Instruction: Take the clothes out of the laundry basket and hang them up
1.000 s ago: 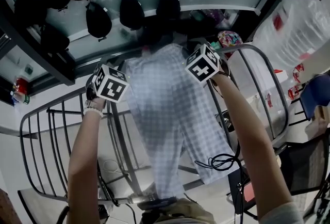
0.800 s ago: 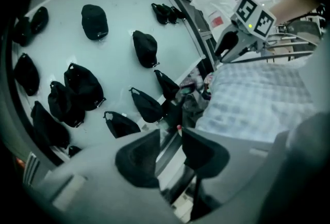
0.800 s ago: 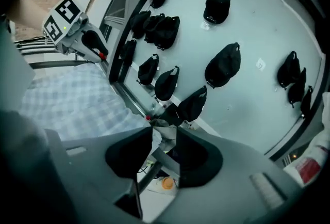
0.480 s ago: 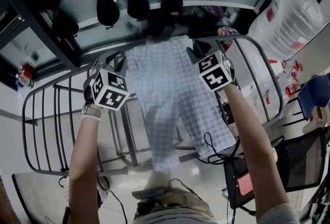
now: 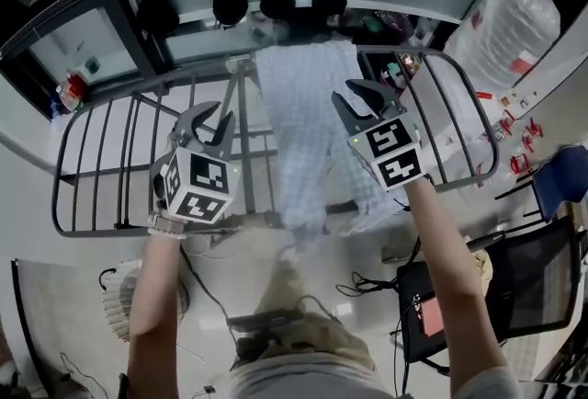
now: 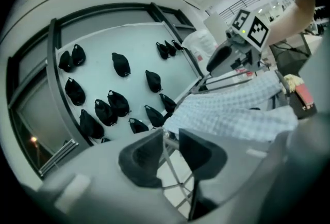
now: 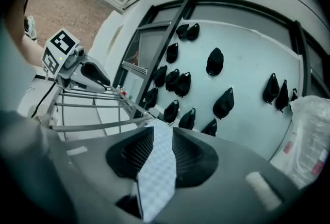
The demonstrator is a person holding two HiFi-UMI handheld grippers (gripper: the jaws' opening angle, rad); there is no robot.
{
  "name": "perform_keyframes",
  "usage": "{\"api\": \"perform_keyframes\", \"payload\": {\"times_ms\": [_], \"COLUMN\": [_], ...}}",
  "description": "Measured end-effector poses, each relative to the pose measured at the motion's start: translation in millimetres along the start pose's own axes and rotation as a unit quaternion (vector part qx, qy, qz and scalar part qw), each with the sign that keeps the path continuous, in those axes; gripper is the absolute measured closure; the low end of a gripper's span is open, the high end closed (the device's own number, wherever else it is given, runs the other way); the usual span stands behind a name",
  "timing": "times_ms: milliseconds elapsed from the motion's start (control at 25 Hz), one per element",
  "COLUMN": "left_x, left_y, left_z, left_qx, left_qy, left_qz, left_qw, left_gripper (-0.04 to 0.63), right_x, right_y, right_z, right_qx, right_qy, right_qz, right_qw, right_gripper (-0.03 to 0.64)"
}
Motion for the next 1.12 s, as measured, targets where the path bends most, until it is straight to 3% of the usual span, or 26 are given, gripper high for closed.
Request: {"api": "perform_keyframes", "payload": {"times_ms": [280,560,880,1120], "left_x": [-34,-52,-30,-11], "left_y": [119,235,382,460], "left_z": [5,-12,-61,-107], "left_qx": [-0.013,0.016,0.054,0.085], "left_qy": [0.025,0.043,0.105,0.117], "left_qz": [0.040,0.091,0.201,0.233], "left_qw": [0.9988,0.9948,0.9726,0.9618], "left_gripper": [0.509,0.509,0.509,0.509], "right_x": [87,172,286,365], "right_y": [65,109,109,96], "right_z": [29,59,96,118], "right_qx": [-0.044,-0.093,-0.135,-0.136], "right_qy": [-0.020,-0.018,-0.016,-0.019], "right_qz": [0.046,0.106,0.201,0.237], "right_qw": [0.998,0.990,0.970,0.962], "right_gripper": [0.502,0.502,0.502,0.502]}}
Point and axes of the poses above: the fingertips, and each gripper's own axes: y backward along the fingers, x to its left, z out of its top, the point moved 9 cm from there along y, backward along the fingers, and after that the axes turned 10 degrees about -x, right-handed, at the moved point
